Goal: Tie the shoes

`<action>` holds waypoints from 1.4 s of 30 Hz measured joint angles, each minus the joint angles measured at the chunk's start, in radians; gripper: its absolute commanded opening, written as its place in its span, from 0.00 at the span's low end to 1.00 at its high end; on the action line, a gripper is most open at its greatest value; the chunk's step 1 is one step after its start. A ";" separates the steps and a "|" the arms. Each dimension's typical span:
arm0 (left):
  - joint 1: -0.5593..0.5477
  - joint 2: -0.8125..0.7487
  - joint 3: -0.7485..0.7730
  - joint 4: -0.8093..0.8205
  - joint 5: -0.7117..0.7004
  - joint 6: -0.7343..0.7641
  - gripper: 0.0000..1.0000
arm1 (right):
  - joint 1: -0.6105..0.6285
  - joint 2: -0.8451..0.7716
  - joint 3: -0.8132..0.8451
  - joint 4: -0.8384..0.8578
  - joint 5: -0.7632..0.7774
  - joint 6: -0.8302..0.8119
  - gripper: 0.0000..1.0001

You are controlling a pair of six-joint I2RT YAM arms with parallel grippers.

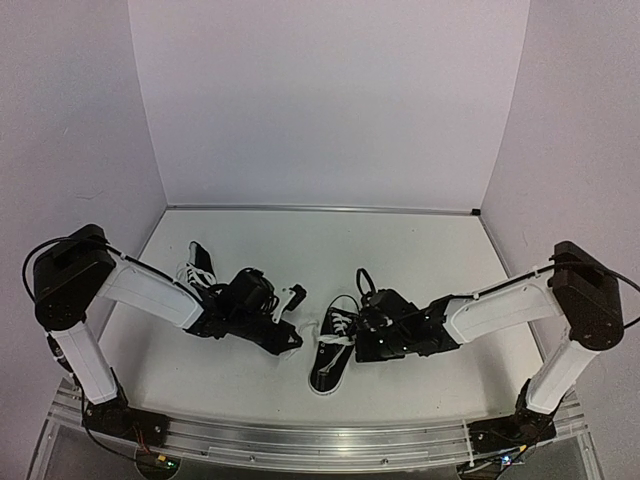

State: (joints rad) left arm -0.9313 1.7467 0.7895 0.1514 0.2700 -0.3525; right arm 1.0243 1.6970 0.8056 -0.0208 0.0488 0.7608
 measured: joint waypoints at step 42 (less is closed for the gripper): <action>-0.060 0.113 0.009 0.154 0.112 -0.066 0.00 | -0.044 0.061 0.086 -0.036 -0.079 -0.083 0.00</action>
State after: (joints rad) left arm -0.9913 1.8599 0.7986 0.3057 0.3824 -0.4187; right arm 0.9798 1.7577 0.8913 -0.0570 -0.0303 0.6773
